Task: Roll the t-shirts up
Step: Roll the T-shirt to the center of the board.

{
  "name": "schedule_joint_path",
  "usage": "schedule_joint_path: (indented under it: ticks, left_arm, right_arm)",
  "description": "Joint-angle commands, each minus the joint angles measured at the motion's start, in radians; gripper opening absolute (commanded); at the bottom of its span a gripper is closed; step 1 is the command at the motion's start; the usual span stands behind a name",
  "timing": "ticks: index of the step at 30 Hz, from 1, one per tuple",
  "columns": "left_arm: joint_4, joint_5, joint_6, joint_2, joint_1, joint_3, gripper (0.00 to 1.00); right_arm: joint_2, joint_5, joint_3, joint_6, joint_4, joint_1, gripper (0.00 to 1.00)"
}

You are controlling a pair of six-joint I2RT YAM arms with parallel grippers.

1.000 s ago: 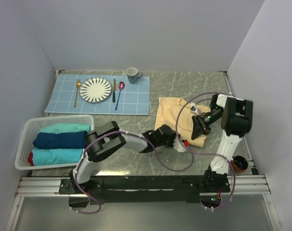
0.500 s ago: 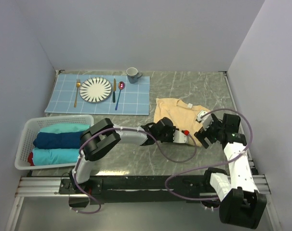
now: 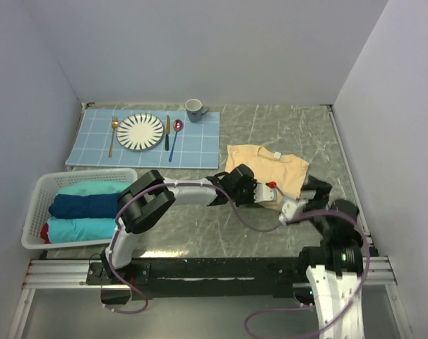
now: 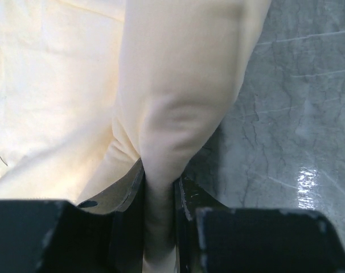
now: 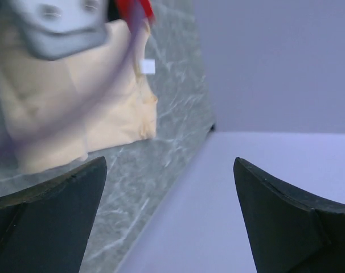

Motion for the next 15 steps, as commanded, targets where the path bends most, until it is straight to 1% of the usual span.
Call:
schedule_joint_path:
  ticks: [1,2,3,4,5,6,9,12,13,15]
  left_arm:
    - [-0.175,0.097,-0.084,0.033,0.001,-0.016,0.12]
    - [-0.176,0.102,-0.084,0.033,0.001,-0.012,0.12]
    - [-0.178,0.106,-0.086,0.031,0.002,-0.013,0.12]
    - [-0.176,0.109,-0.086,0.028,0.004,-0.016,0.12]
    - [-0.175,0.109,-0.087,0.024,0.004,-0.018,0.12]
    - [-0.172,0.109,-0.089,0.022,0.004,-0.019,0.12]
    - [-0.172,0.109,-0.098,0.018,0.005,-0.025,0.12]
    - [-0.175,0.117,-0.110,0.019,0.005,-0.024,0.12]
    - [-0.172,0.120,-0.112,0.018,0.005,-0.025,0.12]
    - [-0.172,0.132,-0.117,0.016,0.005,-0.026,0.12]
  right_arm:
    - [-0.208,-0.136,-0.092,-0.188,-0.363,0.008,1.00]
    - [-0.249,-0.146,-0.117,-0.215,-0.370,0.008,1.00]
    - [-0.274,-0.153,-0.167,-0.208,-0.345,0.008,1.00]
    - [-0.315,-0.155,-0.195,-0.206,-0.314,0.008,1.00]
    - [-0.329,-0.158,-0.221,-0.206,-0.248,0.008,1.00]
    - [-0.339,-0.156,-0.270,-0.206,-0.219,0.008,1.00]
    - [-0.302,-0.173,-0.332,-0.240,-0.145,0.008,1.00]
    - [-0.219,-0.207,-0.363,-0.269,-0.078,0.008,1.00]
    - [-0.157,-0.209,-0.370,-0.278,-0.058,0.008,1.00]
    - [-0.121,-0.198,-0.410,-0.289,0.026,0.008,1.00]
